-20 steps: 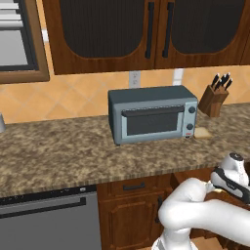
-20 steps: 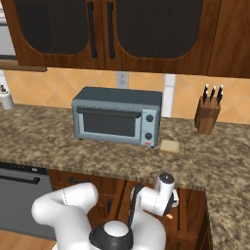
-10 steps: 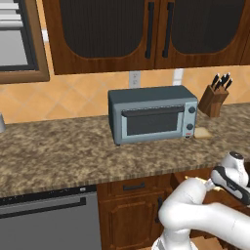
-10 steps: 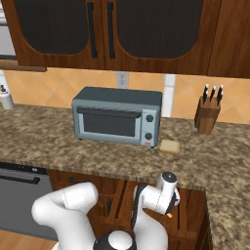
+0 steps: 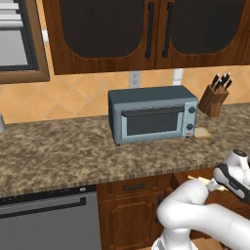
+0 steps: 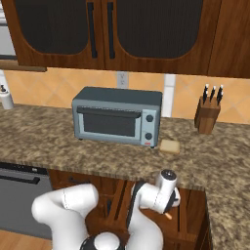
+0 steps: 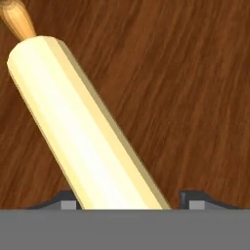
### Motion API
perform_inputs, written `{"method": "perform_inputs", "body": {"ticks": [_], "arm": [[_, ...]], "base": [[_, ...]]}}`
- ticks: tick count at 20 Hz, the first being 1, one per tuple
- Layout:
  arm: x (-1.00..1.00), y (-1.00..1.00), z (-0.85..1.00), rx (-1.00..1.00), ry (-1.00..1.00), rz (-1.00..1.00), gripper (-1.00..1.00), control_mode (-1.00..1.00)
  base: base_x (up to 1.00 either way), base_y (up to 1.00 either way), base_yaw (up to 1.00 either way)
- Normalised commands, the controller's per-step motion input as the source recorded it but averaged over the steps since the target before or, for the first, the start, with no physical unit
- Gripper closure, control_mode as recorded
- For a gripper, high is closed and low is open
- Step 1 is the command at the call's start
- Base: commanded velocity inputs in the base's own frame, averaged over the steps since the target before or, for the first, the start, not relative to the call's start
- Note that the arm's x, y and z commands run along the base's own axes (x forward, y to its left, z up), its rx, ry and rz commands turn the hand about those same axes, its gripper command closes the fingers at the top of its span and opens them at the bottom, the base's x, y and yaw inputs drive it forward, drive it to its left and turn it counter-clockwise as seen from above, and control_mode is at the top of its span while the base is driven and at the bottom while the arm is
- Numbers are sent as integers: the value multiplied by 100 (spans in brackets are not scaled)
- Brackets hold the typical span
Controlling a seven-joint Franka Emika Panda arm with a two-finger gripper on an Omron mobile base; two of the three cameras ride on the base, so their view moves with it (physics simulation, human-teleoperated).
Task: Pick the rolling pin from the drawer and place it on the counter.
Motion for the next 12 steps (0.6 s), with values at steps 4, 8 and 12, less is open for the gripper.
{"method": "perform_inputs", "body": {"ticks": [4,8,12], "arm": [[-44,0,71,0,8,0,100,-100],[-54,0,75,0,14,0,100,-100],[-63,0,88,0,8,0,100,-100]], "base": [[0,0,0],[0,0,0],[0,0,0]]}}
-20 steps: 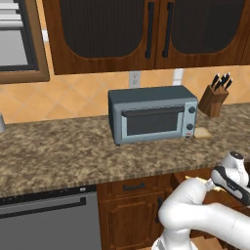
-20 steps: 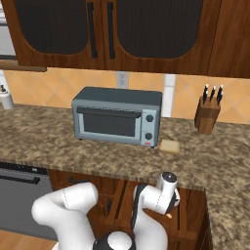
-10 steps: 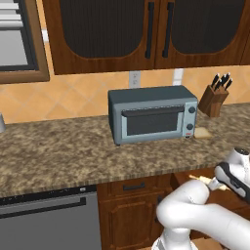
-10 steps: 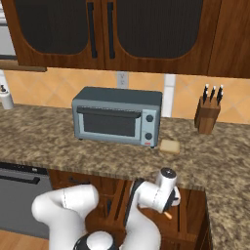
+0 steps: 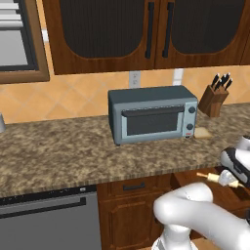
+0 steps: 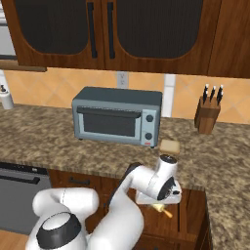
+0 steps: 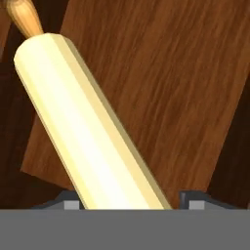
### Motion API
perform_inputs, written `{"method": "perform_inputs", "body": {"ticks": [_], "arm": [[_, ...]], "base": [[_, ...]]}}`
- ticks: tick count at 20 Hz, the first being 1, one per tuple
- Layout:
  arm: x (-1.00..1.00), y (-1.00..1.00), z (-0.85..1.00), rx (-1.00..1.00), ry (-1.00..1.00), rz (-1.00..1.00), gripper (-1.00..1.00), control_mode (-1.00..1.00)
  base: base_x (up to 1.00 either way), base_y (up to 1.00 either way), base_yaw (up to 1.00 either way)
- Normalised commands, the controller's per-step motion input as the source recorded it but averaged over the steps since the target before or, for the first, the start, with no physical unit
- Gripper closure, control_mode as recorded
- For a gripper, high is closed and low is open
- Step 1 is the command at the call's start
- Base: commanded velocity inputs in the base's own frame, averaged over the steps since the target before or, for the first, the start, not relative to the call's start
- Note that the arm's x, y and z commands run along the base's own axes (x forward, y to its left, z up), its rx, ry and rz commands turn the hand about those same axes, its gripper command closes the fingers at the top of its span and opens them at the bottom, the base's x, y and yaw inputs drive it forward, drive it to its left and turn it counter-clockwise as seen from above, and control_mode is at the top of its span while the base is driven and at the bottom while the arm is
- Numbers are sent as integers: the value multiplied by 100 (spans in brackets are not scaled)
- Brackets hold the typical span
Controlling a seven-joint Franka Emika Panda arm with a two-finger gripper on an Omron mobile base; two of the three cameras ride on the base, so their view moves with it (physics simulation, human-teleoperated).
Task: Pick the rolling pin from the drawer and place it on the counter.
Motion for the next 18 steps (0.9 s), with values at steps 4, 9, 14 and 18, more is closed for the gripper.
{"method": "perform_inputs", "body": {"ticks": [4,9,14,18], "arm": [[-61,0,94,0,0,1,100,-100],[-31,-3,80,0,-11,2,100,-100],[65,-28,43,0,-13,15,100,-100],[93,-16,44,0,0,29,100,-100]], "base": [[0,0,0],[0,0,0],[0,0,0],[0,0,0]]}}
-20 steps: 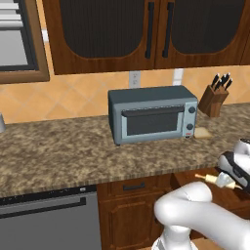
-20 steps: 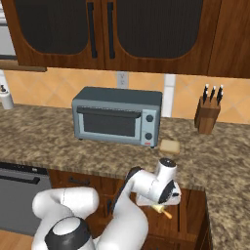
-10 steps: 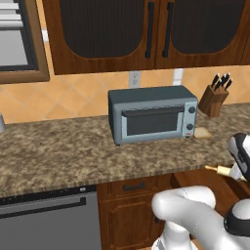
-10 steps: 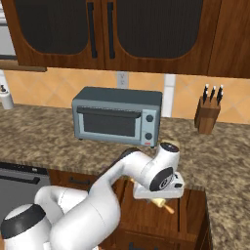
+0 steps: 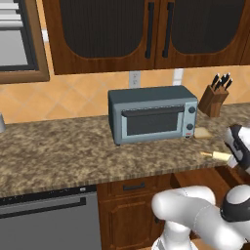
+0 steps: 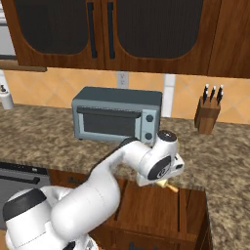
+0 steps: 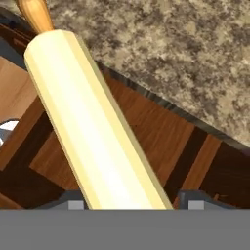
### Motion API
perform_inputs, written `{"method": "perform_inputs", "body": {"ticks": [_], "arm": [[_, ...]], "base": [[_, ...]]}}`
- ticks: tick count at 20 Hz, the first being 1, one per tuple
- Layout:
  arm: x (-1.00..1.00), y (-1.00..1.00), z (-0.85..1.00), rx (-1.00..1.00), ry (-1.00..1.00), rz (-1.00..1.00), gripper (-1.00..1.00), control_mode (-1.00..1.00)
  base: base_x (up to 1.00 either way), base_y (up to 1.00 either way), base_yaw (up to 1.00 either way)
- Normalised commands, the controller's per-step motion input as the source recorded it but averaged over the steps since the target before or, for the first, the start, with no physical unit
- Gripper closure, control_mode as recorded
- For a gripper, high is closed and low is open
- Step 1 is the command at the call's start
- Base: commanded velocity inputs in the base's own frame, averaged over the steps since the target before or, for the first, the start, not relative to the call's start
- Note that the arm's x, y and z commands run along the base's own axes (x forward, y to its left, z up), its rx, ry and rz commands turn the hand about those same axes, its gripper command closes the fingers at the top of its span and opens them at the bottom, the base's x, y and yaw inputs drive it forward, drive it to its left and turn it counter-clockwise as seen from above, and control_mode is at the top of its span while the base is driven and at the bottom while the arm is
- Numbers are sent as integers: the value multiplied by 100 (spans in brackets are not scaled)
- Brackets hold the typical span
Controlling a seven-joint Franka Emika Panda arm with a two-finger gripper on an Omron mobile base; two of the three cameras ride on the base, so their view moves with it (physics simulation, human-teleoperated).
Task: Pick the rolling pin from the drawer and place it on the counter.
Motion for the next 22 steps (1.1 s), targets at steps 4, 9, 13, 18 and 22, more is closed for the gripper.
{"method": "perform_inputs", "body": {"ticks": [4,9,13,18,22], "arm": [[75,-2,11,2,-1,18,100,-100],[100,-6,-24,1,-1,9,100,-100],[65,-9,-42,0,0,2,100,-100],[53,-6,-44,0,-4,0,100,-100],[48,-8,-55,0,-3,0,100,-100]], "base": [[0,0,0],[0,0,0],[0,0,0],[0,0,0],[0,0,0]]}}
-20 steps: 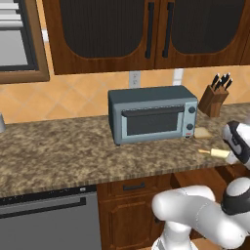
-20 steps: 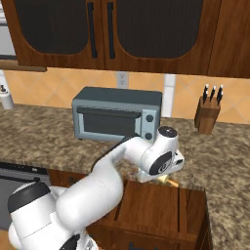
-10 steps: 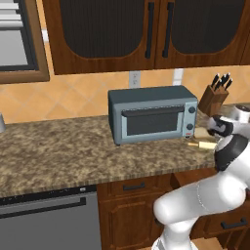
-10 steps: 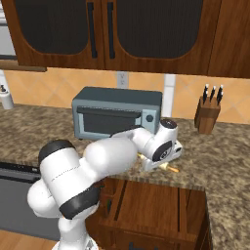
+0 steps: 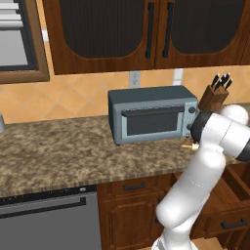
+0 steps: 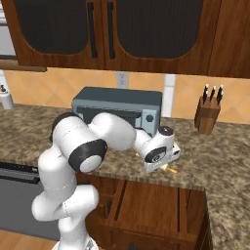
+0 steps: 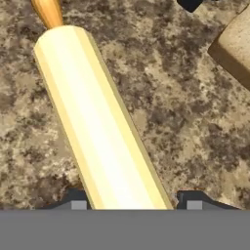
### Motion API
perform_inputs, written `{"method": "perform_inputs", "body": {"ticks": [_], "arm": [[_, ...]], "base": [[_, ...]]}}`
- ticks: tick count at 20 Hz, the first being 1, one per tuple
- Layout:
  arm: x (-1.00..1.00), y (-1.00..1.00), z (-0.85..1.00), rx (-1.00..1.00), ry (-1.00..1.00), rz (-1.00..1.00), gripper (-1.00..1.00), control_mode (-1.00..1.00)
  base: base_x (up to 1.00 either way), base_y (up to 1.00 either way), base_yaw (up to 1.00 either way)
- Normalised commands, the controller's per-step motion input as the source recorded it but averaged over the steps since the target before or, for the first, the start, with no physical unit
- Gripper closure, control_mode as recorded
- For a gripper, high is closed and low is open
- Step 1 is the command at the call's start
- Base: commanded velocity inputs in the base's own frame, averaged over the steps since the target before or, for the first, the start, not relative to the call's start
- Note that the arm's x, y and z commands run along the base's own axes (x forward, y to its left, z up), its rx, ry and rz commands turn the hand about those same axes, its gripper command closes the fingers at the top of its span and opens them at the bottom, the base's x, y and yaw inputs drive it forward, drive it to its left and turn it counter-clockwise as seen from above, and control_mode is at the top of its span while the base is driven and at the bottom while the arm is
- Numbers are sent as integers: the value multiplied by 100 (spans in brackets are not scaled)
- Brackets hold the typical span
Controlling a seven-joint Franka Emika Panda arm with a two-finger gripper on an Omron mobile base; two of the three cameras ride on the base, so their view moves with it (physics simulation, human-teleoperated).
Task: Pick the rolling pin from the drawer and place it on the counter.
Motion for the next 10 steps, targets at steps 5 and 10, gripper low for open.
{"method": "perform_inputs", "body": {"ticks": [5,10], "arm": [[29,-1,-29,1,-2,0,100,-100],[30,0,-16,1,-3,0,-100,-100]], "base": [[0,0,0],[0,0,0]]}}
